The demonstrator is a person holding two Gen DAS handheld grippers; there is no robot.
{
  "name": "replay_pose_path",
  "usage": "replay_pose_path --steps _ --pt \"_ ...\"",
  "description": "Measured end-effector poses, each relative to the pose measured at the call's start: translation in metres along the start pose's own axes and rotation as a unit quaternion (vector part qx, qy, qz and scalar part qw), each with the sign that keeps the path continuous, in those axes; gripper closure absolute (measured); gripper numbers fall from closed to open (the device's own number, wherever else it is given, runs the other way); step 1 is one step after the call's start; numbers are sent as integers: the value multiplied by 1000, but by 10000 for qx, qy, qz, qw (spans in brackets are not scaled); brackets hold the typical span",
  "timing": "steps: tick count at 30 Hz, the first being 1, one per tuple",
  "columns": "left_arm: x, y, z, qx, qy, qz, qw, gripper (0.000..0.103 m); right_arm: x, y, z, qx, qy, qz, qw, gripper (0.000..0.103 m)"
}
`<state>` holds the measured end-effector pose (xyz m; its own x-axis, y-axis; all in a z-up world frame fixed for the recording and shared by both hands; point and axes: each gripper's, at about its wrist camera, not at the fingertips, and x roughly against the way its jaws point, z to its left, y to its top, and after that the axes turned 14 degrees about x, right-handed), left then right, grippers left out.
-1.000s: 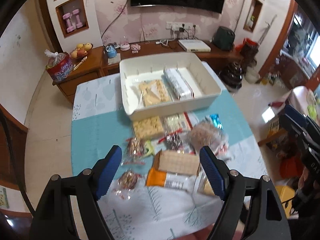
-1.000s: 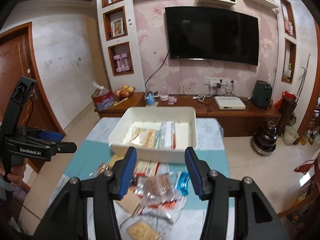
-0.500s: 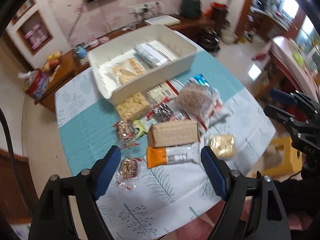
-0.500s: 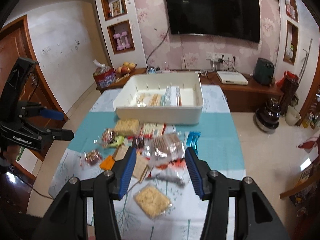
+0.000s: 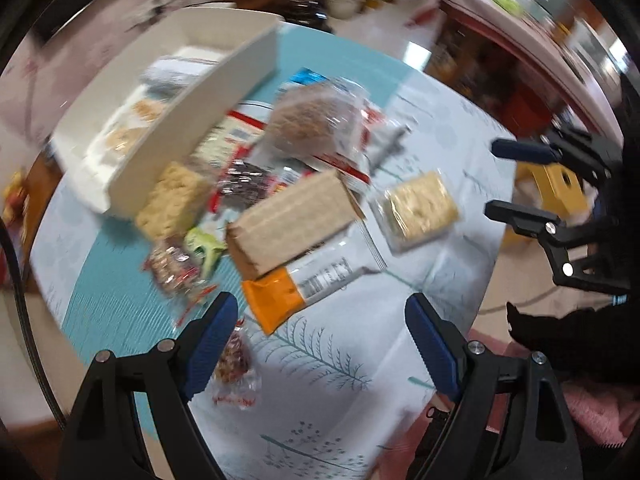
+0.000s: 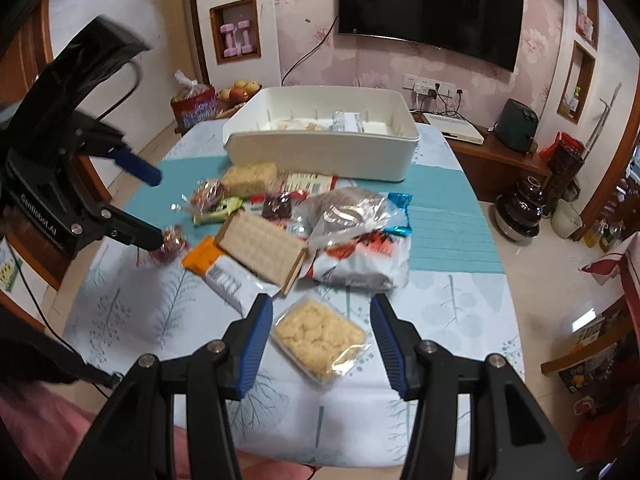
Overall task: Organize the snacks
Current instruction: 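Grasp orange-ended snack bar with left tool while right tool grasps clear cookie bag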
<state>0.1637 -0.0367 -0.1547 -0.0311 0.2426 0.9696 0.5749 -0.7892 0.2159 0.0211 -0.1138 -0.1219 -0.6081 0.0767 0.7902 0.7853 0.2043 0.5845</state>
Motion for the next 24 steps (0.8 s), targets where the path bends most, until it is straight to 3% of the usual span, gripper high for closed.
replay_pose_path --steps 8,11,24 --pt "-43 -4 -4 -879 -188 181 9958 18 -19 -17 23 356 -221 224 9989 51" --pt "-56 -5 -2 -1075 -254 236 9936 18 -23 -21 23 384 -326 244 9984 43" --pt "-97 2 3 -1146 -470 592 9905 18 -62 -30 26 707 -392 460 9957 41"
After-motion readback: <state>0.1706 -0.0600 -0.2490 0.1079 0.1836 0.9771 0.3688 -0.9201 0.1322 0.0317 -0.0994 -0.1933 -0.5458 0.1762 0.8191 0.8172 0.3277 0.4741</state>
